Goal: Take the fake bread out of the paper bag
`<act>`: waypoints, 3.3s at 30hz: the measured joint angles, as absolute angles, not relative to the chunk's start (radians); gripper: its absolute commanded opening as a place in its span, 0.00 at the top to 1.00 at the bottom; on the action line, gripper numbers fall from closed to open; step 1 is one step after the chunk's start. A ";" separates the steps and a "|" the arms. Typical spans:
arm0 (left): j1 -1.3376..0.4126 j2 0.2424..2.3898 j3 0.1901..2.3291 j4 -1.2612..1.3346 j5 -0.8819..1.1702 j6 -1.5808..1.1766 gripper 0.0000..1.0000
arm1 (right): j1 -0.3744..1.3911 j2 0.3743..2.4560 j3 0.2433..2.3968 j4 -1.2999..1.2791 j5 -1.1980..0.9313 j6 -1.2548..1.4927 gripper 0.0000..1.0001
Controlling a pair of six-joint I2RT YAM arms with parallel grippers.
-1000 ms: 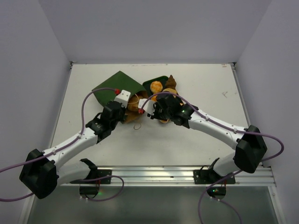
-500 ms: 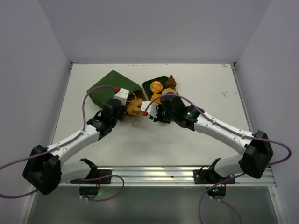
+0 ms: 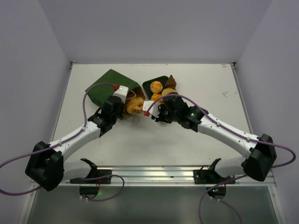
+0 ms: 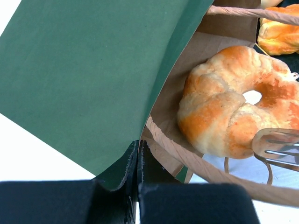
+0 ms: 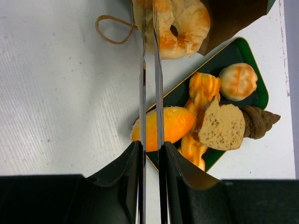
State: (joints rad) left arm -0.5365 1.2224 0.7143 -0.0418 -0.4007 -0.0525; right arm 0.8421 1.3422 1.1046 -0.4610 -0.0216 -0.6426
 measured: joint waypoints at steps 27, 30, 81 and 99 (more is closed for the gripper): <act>-0.441 1.454 0.928 -0.064 -0.343 -0.068 1.00 | 0.699 1.174 1.105 -0.576 -0.018 -0.654 1.00; -0.431 1.459 0.936 -0.070 -0.334 -0.068 1.00 | 0.661 1.167 1.104 -0.575 -0.019 -0.654 1.00; -0.376 1.235 0.886 -0.174 -0.220 -0.059 1.00 | 0.411 1.216 1.001 -0.433 -0.129 -0.584 0.57; -0.039 1.301 1.265 -0.308 0.099 -0.191 1.00 | 0.378 1.179 1.075 -0.463 -0.260 -0.503 0.60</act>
